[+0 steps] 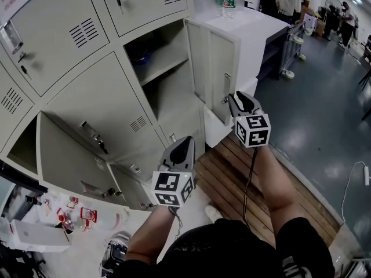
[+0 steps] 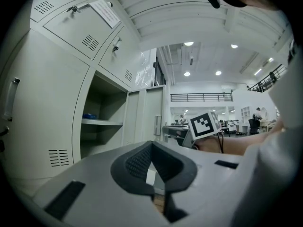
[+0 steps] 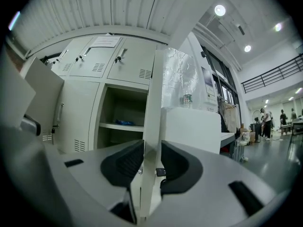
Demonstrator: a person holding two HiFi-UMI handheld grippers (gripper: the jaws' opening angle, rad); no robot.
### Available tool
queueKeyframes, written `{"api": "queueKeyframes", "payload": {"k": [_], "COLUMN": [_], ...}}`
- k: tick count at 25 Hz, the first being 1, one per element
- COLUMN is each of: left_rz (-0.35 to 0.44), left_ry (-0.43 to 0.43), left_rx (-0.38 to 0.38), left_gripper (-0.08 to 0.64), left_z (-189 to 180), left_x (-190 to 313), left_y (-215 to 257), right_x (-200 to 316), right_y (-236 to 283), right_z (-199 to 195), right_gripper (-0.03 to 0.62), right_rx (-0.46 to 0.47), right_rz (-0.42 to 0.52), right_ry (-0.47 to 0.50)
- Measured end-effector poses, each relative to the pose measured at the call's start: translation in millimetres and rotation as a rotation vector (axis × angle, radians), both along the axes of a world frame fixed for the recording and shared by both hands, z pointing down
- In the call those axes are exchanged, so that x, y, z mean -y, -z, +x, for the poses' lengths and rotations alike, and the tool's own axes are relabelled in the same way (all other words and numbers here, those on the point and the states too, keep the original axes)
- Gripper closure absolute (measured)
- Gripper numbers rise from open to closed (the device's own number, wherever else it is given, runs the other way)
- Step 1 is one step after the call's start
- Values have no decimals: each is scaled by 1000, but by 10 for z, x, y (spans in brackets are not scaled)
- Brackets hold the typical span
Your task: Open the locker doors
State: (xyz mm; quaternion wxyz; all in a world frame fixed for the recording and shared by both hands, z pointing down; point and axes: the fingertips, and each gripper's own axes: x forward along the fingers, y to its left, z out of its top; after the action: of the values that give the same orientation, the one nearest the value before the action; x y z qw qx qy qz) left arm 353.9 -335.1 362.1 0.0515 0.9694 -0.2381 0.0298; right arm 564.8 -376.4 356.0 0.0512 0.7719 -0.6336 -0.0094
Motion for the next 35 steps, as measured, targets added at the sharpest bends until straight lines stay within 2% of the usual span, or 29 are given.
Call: {"api": "queueKeyframes", "payload": {"k": [4, 6, 7, 8, 19, 35], "left_rz": [2, 4, 5, 6, -1, 2], "left_ry": [7, 10, 13, 16, 78, 175], "left_rx": [-5, -8, -10, -11, -31, -3], "left_gripper": [561, 561, 561, 561, 561, 561], "left_z": [-74, -120, -147, -178, -743, -2010], "left_x": [-5, -14, -20, -26, -207, -984], "left_y": [23, 42, 52, 60, 107, 66], "right_x": [-85, -150, -181, -207, -399, -1051], "right_y": [93, 176, 218, 251, 321, 245], "right_z": [-40, -84, -120, -167, -1079, -2745], "right_gripper": [492, 539, 581, 592, 592, 592], "right_rx": [-16, -32, -41, -50, 0, 31], "right_rz": [23, 44, 53, 56, 40, 22], "right_ry": [-21, -40, -47, -49, 80, 256]}}
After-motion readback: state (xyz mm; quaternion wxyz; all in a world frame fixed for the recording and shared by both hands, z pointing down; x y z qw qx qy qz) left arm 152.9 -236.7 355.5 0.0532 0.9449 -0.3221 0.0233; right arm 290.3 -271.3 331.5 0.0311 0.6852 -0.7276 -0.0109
